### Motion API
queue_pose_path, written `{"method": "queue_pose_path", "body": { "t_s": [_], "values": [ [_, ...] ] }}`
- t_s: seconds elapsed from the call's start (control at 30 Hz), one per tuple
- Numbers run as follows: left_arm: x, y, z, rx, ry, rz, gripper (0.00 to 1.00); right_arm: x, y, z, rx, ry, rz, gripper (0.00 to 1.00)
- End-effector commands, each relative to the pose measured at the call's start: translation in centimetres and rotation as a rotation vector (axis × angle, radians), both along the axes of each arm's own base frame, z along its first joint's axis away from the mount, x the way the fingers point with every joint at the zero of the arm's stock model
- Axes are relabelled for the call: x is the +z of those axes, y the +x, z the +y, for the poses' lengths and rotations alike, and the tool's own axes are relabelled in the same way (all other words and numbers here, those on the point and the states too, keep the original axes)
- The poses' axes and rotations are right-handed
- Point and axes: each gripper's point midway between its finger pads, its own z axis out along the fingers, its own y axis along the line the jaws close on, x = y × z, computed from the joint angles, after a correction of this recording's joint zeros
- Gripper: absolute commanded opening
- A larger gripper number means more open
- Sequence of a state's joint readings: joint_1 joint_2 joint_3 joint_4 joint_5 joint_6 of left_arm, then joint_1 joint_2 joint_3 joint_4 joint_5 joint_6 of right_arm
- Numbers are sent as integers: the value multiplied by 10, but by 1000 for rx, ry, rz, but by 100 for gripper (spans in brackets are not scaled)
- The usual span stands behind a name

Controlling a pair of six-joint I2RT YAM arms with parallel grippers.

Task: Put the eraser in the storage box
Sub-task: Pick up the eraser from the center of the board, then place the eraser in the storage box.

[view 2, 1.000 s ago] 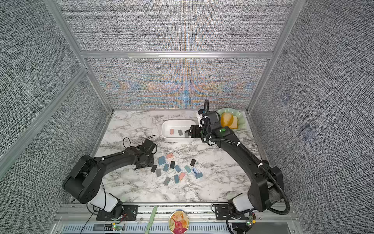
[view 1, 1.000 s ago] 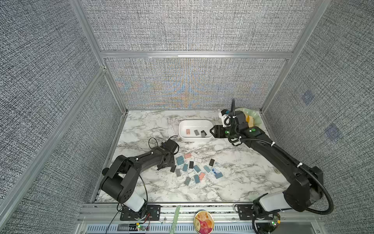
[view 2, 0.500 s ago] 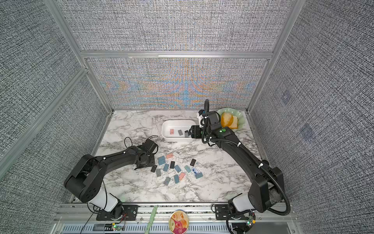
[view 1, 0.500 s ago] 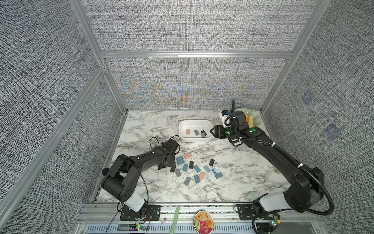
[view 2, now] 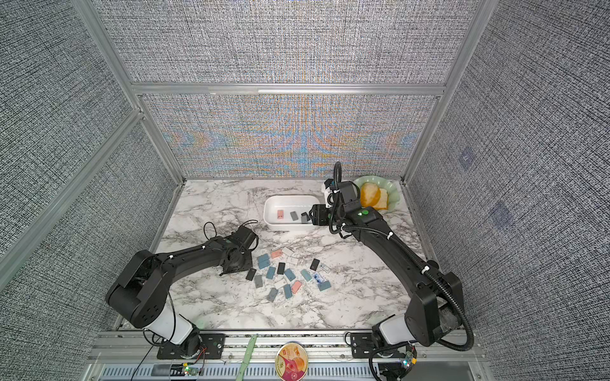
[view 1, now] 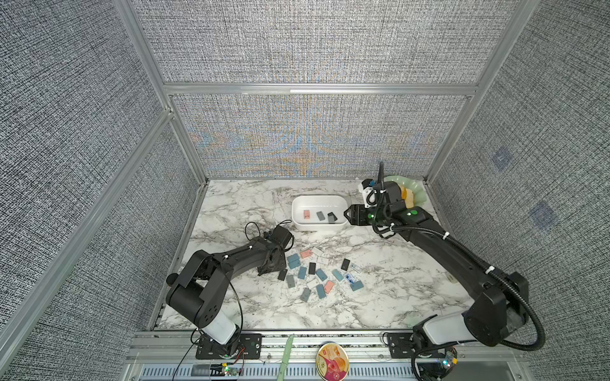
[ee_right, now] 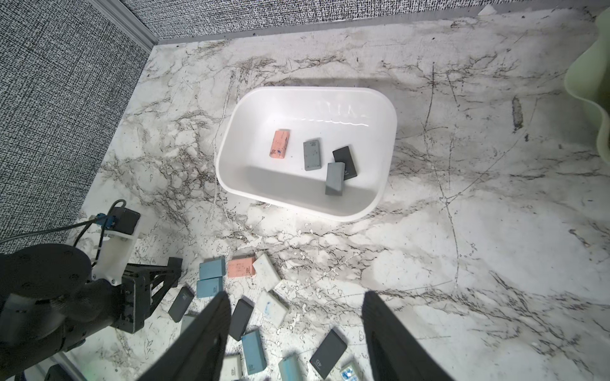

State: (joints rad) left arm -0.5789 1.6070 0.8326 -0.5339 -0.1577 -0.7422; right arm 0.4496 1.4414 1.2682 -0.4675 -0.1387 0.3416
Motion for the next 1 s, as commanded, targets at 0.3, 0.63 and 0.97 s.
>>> {"method": "queue_pose_path", "body": {
  "t_s": [0.3,0.63,0.97],
  "values": [
    [53,9,-17,-53,-22,43,27,-1,0,-5,-12,-11,-5,66],
    [96,62,-45,-115,-22,-51,27,-2,-2,-17,-32,-15,-6,66],
    [138,152,-102,-218,-44,-165,27,1,-6,-33,-63,-27,-10,66]
  ]
}}
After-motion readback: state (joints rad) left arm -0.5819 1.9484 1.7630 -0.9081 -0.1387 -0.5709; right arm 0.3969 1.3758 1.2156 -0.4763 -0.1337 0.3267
